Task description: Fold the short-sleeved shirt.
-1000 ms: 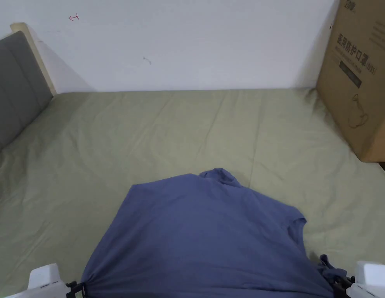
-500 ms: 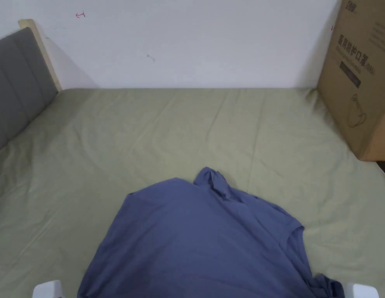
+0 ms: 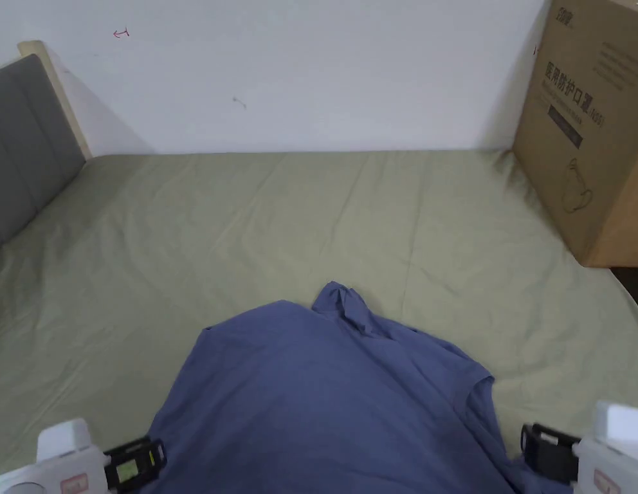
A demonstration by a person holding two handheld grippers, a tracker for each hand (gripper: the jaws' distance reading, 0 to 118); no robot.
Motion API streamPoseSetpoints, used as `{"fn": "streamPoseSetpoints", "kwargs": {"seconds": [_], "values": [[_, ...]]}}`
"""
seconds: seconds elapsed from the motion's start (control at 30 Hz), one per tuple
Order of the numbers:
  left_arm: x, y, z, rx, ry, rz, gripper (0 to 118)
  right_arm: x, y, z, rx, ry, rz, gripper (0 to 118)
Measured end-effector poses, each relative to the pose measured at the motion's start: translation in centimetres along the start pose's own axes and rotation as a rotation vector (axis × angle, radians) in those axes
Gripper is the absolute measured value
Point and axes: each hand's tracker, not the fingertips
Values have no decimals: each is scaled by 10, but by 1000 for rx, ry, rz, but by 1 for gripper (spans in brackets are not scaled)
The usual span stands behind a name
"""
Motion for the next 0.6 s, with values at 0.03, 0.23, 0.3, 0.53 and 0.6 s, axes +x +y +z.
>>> {"fn": "streamPoseSetpoints", "kwargs": {"seconds": [0.03, 0.23, 0.3, 0.53, 0.6], "values": [[9, 11, 13, 57, -31, -14, 105, -4, 14, 12, 77, 20, 3, 93], [62, 46, 71, 441, -90, -103, 105, -31, 65, 66, 467, 42, 69, 93], [75, 47, 80, 527, -82, -119, 104, -44, 71, 79, 544, 32, 105, 93], [97, 42, 89, 650, -114, -148, 67, -67, 68, 88, 608, -21, 179, 84], [99, 41, 89, 654, -129, -148, 29, -69, 64, 88, 609, -14, 182, 62]]}}
